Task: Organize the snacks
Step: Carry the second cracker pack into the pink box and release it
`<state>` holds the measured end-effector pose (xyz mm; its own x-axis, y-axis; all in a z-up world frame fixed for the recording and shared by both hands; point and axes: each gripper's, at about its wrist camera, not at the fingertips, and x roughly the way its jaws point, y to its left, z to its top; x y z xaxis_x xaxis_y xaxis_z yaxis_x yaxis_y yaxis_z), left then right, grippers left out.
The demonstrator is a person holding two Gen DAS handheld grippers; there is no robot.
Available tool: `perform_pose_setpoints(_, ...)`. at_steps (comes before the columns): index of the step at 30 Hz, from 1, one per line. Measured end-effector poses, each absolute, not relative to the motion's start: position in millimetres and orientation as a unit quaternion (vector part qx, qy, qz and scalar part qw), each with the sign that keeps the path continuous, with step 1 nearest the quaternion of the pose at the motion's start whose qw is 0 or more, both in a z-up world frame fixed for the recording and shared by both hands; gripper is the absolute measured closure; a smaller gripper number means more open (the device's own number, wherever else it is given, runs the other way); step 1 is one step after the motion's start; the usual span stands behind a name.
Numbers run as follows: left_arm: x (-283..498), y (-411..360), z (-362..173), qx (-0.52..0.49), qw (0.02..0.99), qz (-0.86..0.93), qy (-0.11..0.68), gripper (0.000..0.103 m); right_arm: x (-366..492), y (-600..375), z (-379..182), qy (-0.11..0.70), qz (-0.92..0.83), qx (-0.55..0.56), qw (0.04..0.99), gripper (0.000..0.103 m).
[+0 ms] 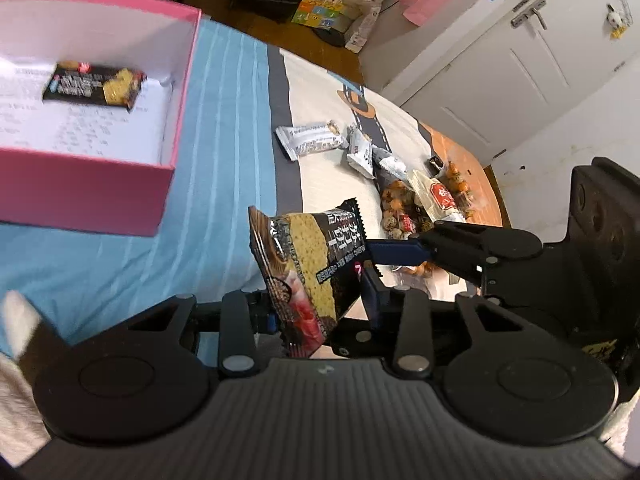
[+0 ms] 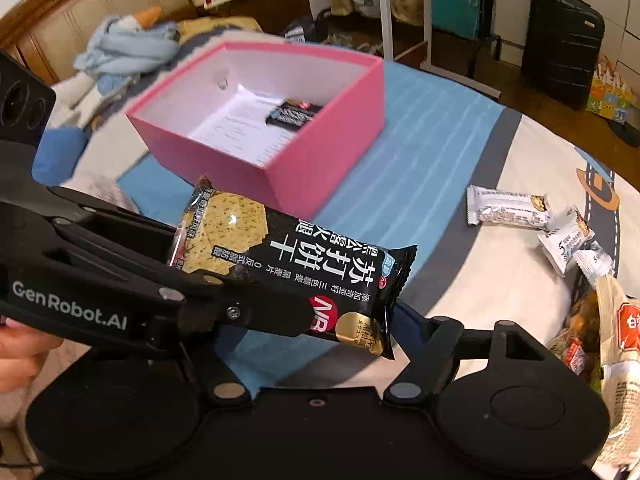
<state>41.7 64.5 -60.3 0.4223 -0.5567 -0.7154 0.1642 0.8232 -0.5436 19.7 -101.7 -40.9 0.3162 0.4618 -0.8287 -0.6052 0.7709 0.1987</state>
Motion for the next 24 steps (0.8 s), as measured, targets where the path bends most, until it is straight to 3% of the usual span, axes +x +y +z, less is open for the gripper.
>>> perform_pose_setpoints(9,52.4,111.6,-13.3,-0.221,0.833,-0.238,0.447,0.074,36.5,-54.5,9.3,0.434,0.372,-0.097,0.815,0.024)
perform_pose_setpoints(14,66.9,145.7,-1.6,-0.222,0.845,-0.222,0.432,0.074,60.6,-16.8,11.0,0.424,0.4,-0.094,0.807,0.024)
perform_pose_setpoints(24,136.0,197.8,-48.8,-0.271,0.819,-0.217,0.457,0.074,117.3,32.8,-27.7,0.451,0.38,-0.09,0.802,0.025)
